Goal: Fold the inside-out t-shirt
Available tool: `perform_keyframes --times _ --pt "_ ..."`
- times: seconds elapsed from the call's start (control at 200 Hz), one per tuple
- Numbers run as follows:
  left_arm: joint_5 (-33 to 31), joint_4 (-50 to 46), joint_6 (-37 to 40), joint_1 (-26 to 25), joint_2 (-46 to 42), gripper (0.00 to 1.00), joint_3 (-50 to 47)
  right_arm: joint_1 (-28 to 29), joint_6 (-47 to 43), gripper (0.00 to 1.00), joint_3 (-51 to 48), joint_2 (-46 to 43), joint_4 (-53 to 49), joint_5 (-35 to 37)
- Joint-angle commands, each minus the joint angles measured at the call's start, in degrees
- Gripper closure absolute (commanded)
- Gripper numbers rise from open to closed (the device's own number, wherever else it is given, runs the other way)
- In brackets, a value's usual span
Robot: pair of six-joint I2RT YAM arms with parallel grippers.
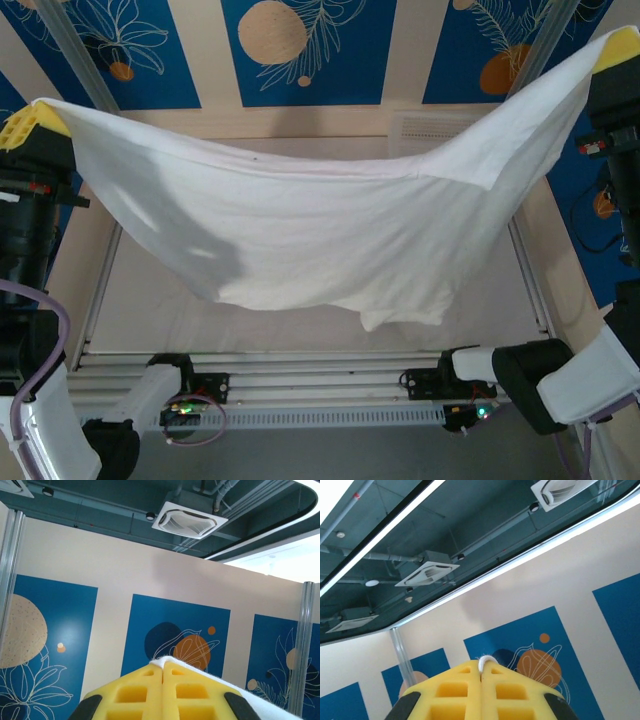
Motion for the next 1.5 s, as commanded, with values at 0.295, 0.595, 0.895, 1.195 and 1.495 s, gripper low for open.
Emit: perform_keyframes --times 0.295,0.595,0.895,1.195,1.495 --pt "-4.3 -3.4 3.5 0.3 11.5 1.0 -5.0 -0.3 -1.1 1.0 -4.3 12.4 -4.4 0.9" --pt "-12.0 1.7 5.0 0.8 38.1 0.89 -9.5 0.6 -3.8 0.63 15.0 45.4 -11.7 1.8" --pt "-5.9 -2.9 3.5 2.0 45.4 0.21 -0.3 -2.4 -10.2 0.15 23.9 52.5 -21.1 -1.3" --pt "2.8 -9.4 -3.2 -5.1 29.0 0.25 -20.1 -8.2 -17.9 0.15 3.6 34.7 -32.1 -8.3" --pt "0.0 -5.7 -14.7 -11.7 21.5 0.8 -47.4 -2.2 -10.9 0.49 -57.0 10.3 -17.7 -12.3"
